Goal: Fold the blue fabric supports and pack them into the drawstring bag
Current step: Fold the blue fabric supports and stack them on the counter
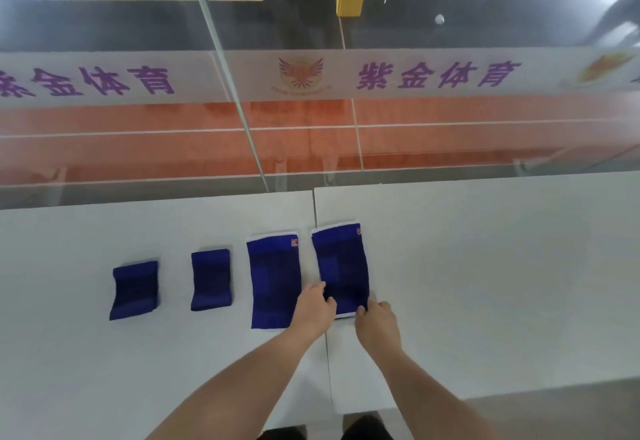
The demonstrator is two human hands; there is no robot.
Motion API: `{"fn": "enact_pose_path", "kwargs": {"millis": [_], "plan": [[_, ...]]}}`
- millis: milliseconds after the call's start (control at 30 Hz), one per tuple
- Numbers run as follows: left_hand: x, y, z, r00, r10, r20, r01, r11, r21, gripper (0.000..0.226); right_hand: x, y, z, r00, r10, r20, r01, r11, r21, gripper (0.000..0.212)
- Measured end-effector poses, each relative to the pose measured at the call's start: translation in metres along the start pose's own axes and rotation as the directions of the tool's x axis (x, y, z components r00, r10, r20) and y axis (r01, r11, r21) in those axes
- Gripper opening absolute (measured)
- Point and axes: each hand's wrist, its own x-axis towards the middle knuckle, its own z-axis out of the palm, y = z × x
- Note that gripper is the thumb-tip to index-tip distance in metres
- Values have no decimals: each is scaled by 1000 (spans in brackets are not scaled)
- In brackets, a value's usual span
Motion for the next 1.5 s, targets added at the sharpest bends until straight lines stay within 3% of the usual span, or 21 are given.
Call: {"fn": "enact_pose_path", "kwargs": {"millis": [100, 167, 233, 333, 433, 500, 600, 667, 800, 867, 1000, 1100, 1167, 1233, 1333, 1400, 1500], "plan": [[-4, -3, -1, 997, 76, 19, -77, 995, 58, 54, -3, 5, -12, 1000, -9, 5, 9, 999, -43, 37], [-9, -6, 1, 976, 217, 14, -214, 944, 251, 58, -2, 12, -21, 992, -126, -16, 124, 986, -112, 51], [-7, -11, 2, 912, 395, 109, -389, 751, 534, 67, 2, 19, -31, 945, -327, 26, 320, 902, -288, 64], [6, -26, 1, 832, 466, 302, -510, 424, 749, 79, 15, 31, -39, 821, -510, 258, 568, 679, -465, 69], [13, -39, 1, 768, 540, 345, -544, 267, 795, 61, 27, 47, -40, 747, -576, 332, 649, 525, -550, 59], [15, -43, 3, 718, 615, 326, -560, 233, 795, 38, 34, 56, -37, 712, -637, 295, 657, 456, -601, 51], [16, -44, 9, 702, 644, 304, -548, 215, 808, 20, 38, 61, -33, 662, -712, 234, 663, 412, -625, 46], [19, -44, 11, 706, 654, 273, -547, 257, 797, 20, 41, 61, -29, 632, -753, 183, 661, 401, -634, 43], [17, -35, 7, 719, 680, 146, -587, 481, 652, 40, 45, 59, -35, 623, -764, 165, 692, 440, -573, 51], [9, -30, -1, 749, 646, 146, -610, 588, 531, 46, 49, 58, -44, 592, -783, 189, 738, 433, -518, 48], [5, -37, -14, 731, 650, 208, -659, 592, 464, 50, 59, 59, -54, 559, -789, 254, 821, 483, -306, 33], [14, -44, -14, 728, 647, 227, -658, 567, 495, 60, 56, 59, -58, 633, -732, 253, 774, 598, -209, 44], [21, -42, -9, 697, 691, 191, -682, 558, 473, 49, 55, 55, -62, 687, -695, 212, 727, 665, -174, 43], [20, -33, -6, 745, 661, 90, -647, 682, 342, 31, 54, 47, -65, 723, -680, 124, 691, 715, -109, 32], [20, -15, -5, 896, 439, -63, -426, 891, 156, 23, 54, 30, -65, 850, -528, -4, 527, 848, 64, 18], [24, -3, -5, 936, 329, -128, -319, 943, 92, 22, 57, 17, -65, 928, -371, -30, 370, 910, 189, 10], [35, 12, -4, 948, 221, -228, -229, 973, -13, 24, 67, 1, -63, 959, -275, -64, 283, 931, 230, 10]]}}
